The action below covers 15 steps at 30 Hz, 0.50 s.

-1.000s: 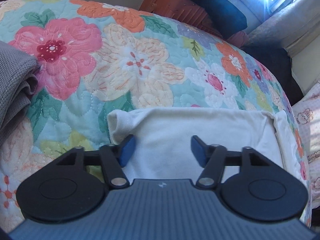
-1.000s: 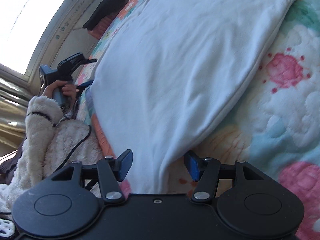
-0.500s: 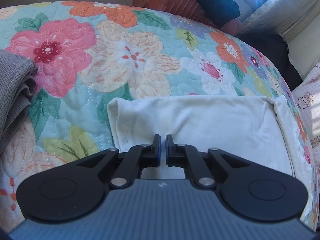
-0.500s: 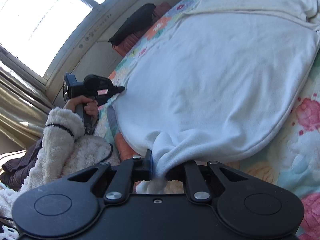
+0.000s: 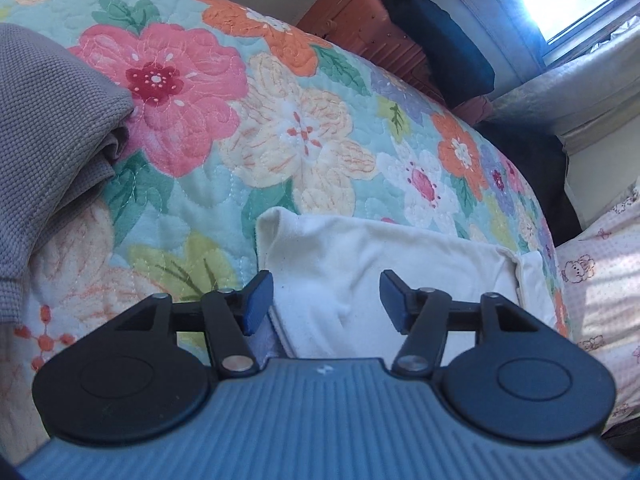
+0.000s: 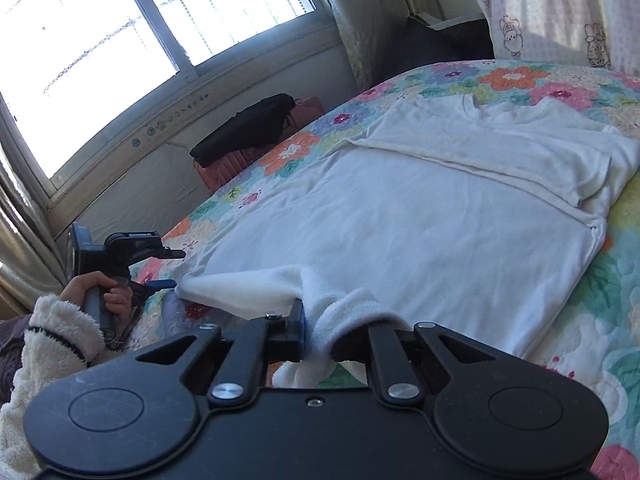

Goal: Fold clothes

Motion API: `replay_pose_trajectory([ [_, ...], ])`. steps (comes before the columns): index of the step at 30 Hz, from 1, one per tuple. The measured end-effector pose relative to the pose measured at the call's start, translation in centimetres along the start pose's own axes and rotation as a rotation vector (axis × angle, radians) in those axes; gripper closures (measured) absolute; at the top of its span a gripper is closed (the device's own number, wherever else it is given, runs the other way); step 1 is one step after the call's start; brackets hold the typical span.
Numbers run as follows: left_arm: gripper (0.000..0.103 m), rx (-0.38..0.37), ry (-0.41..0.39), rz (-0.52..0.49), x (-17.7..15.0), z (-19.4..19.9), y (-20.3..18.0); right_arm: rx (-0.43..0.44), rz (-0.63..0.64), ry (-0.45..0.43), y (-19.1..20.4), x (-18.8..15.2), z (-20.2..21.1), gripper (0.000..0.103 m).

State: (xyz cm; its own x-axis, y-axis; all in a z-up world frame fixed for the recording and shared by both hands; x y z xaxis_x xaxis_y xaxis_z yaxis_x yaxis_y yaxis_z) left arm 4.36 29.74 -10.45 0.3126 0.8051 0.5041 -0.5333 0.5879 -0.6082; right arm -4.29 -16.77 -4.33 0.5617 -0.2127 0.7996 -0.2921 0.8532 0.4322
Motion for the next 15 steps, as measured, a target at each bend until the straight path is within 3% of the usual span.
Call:
replay_pose_trajectory([
  [4,0.030,-0.021,0.042,-0.050,-0.3,-0.7,-0.5,-0.030,0.027,-0.021,-0.4,1.9,-0.9,0.089],
  [7,0.030,-0.006,0.051,0.020,-0.9,-1.3,-0.2,-0.042,0.051,-0.027,-0.5,3.1,-1.4,0.089],
  [10,0.023,-0.029,0.042,0.122,-1.4,-1.5,0.2,-0.052,0.082,-0.043,-0.8,4.3,-1.6,0.089],
  [12,0.027,-0.062,0.058,0.090,-1.7,-2.2,-0.4,-0.045,0.080,-0.035,-0.8,4.5,-1.8,0.089],
  [13,0.049,-0.080,0.068,0.048,-1.7,-2.6,-1.0,-0.041,0.082,-0.025,-0.7,4.5,-1.9,0.089],
  [14,0.091,-0.097,0.069,0.005,-1.8,-2.9,-1.7,-0.036,0.080,-0.017,-0.7,4.3,-1.9,0.089],
  [15,0.094,-0.104,0.038,-0.043,-1.9,-2.4,-2.6,-0.024,0.058,-0.021,-0.8,3.8,-1.6,0.089],
])
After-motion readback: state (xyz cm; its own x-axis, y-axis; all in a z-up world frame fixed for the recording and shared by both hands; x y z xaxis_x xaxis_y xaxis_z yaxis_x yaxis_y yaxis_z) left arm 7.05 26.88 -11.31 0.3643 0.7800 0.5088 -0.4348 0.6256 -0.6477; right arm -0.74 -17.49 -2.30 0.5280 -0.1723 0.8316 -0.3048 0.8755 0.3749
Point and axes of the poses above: each gripper's, at about its wrist camera, not at the fingertips, and z roughly against the way its jaws point, y to its left, x to its top, the point moved 2 cm from there along -z, roughly the way its jaws point, and after that the axes turned 10 degrees about -y, right-handed, at the moved point
